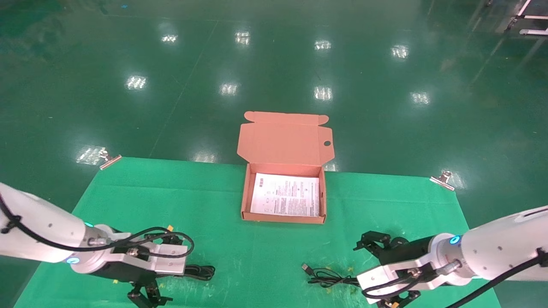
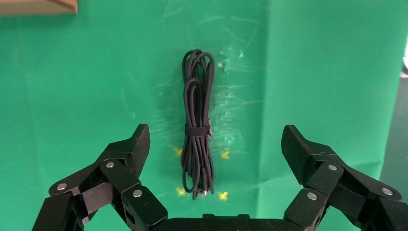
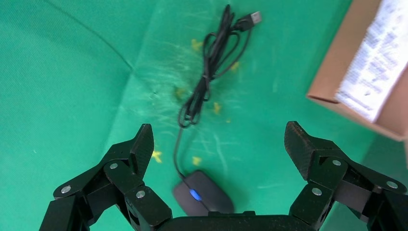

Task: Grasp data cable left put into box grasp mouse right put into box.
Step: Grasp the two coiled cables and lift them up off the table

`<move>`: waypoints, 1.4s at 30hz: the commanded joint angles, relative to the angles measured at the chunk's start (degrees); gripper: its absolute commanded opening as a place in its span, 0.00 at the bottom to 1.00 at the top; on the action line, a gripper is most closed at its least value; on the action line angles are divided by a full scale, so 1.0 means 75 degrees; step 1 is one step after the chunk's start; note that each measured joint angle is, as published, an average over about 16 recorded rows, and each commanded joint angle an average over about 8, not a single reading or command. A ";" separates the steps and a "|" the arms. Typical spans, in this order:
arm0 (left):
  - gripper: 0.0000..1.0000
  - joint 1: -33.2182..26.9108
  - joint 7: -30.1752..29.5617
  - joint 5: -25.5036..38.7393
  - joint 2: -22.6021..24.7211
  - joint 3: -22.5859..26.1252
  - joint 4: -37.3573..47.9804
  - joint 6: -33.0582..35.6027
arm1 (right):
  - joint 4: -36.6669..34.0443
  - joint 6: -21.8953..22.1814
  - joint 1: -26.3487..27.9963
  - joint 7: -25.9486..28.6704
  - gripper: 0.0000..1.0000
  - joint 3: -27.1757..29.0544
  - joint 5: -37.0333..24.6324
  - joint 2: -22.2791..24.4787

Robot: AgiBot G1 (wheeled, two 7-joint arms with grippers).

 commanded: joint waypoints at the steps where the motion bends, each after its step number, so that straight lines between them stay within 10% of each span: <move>1: 1.00 0.0061 -0.0058 0.0068 0.0112 0.0024 0.0259 -0.0121 | -0.0010 0.0153 -0.0165 0.0174 1.00 -0.0014 -0.0114 -0.0015; 27: 1.00 -0.0114 0.1081 0.0111 0.1504 -0.0052 0.4387 -0.1718 | -0.2732 0.1662 -0.0483 0.0098 1.00 -0.0211 -0.0699 -0.1385; 29: 0.85 -0.0134 0.1185 0.0131 0.1560 -0.0046 0.4581 -0.1812 | -0.2854 0.1803 -0.0515 0.0001 0.99 -0.0234 -0.0752 -0.1455; 36: 0.00 -0.0188 0.1499 0.0071 0.1635 -0.0088 0.5064 -0.1969 | -0.3155 0.2227 -0.0619 -0.0179 0.12 -0.0230 -0.0814 -0.1588; 42: 0.00 -0.0200 0.1577 0.0026 0.1627 -0.0115 0.5181 -0.1988 | -0.3235 0.2319 -0.0640 -0.0200 0.00 -0.0232 -0.0833 -0.1623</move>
